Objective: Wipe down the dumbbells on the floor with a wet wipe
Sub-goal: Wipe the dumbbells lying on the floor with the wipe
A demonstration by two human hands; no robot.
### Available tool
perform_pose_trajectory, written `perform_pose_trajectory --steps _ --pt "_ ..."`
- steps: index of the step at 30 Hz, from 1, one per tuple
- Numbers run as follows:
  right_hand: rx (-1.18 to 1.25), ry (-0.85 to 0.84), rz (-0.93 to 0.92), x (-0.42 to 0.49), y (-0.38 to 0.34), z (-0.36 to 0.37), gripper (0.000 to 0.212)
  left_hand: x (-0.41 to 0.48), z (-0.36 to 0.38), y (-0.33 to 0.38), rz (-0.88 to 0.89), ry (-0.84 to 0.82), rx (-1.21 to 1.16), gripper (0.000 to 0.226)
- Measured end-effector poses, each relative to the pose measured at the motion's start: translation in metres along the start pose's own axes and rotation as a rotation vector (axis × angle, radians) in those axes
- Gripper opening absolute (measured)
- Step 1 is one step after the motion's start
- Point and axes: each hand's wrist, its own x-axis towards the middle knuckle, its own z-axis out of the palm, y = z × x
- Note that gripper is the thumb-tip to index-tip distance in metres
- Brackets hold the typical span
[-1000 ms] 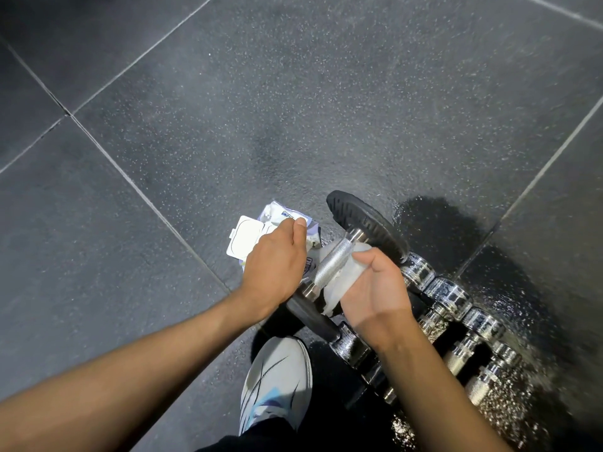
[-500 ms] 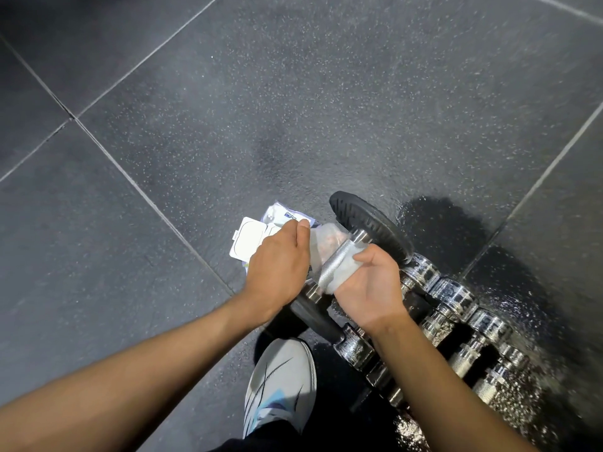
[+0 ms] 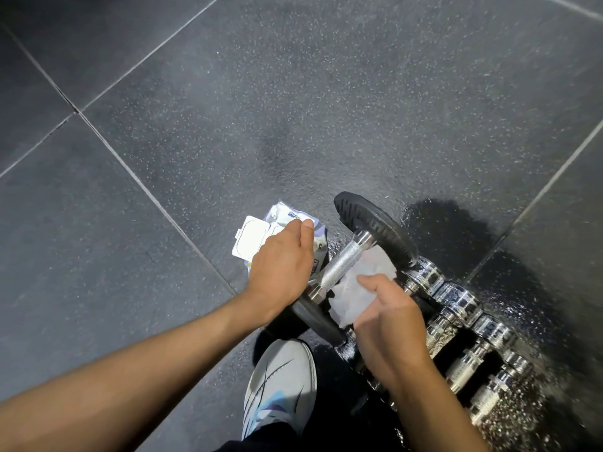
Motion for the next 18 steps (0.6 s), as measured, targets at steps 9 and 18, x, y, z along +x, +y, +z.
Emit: perform_pose_trajectory --steps 9,18 --pt "-1.335 -0.226 -0.784 0.01 0.031 -0.021 0.069 0.0 -0.001 -0.001 0.001 0.0 -0.021 0.038" --pt "-2.181 -0.396 -1.269 0.066 -0.001 -0.034 0.066 0.003 0.002 -0.004 0.007 0.008 -0.034 0.039"
